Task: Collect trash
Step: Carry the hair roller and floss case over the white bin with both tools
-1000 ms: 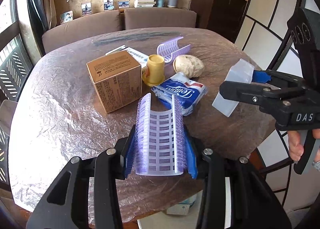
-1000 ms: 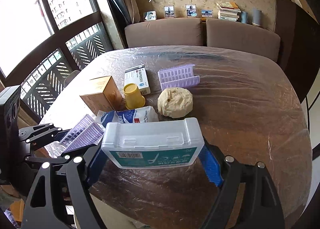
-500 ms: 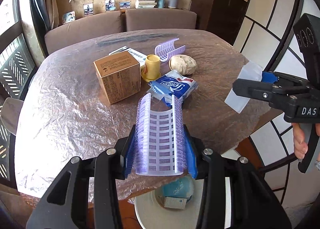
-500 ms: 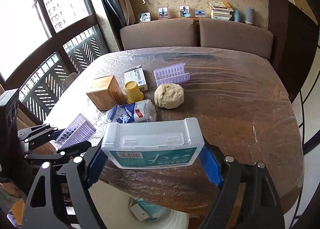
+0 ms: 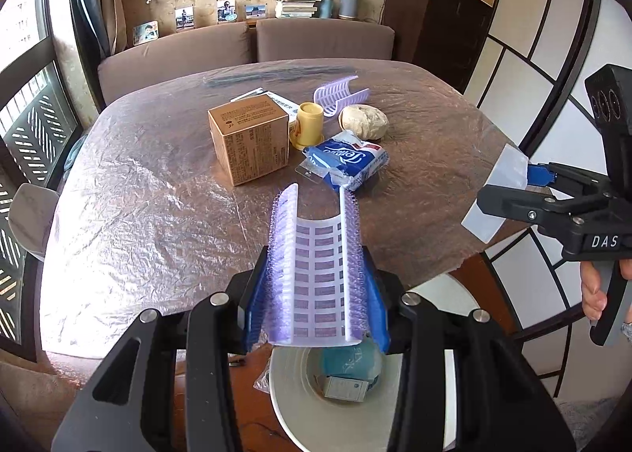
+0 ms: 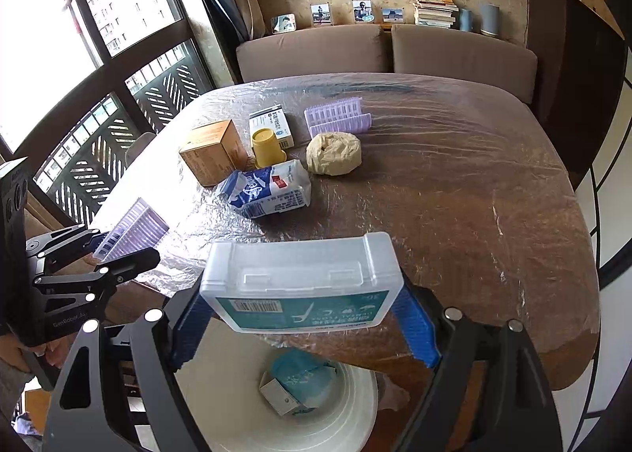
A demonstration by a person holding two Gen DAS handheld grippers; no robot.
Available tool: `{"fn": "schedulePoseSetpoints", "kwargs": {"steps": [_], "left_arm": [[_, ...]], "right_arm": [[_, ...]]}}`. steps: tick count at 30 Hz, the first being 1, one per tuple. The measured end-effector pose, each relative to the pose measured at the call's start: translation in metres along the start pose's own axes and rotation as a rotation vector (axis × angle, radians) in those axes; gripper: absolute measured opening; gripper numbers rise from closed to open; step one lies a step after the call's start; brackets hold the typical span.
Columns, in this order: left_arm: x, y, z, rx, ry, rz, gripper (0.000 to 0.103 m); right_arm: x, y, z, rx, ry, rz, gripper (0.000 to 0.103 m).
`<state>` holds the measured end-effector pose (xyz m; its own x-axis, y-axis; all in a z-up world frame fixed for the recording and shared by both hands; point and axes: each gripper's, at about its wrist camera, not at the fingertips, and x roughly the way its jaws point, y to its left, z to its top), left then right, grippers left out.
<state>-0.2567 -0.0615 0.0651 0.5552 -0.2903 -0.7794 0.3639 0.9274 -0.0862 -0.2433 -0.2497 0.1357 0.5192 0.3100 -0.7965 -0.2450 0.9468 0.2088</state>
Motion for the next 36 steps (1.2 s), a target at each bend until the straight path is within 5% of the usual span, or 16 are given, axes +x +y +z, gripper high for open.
{"fn": "schedulePoseSetpoints", "kwargs": {"steps": [36], "left_arm": [[0.007, -0.042, -0.077, 0.072, 0.175, -0.035, 0.044]], "right_arm": [[-0.005, 0.024, -0.087, -0.121, 0.187, 0.067, 0.081]]}}
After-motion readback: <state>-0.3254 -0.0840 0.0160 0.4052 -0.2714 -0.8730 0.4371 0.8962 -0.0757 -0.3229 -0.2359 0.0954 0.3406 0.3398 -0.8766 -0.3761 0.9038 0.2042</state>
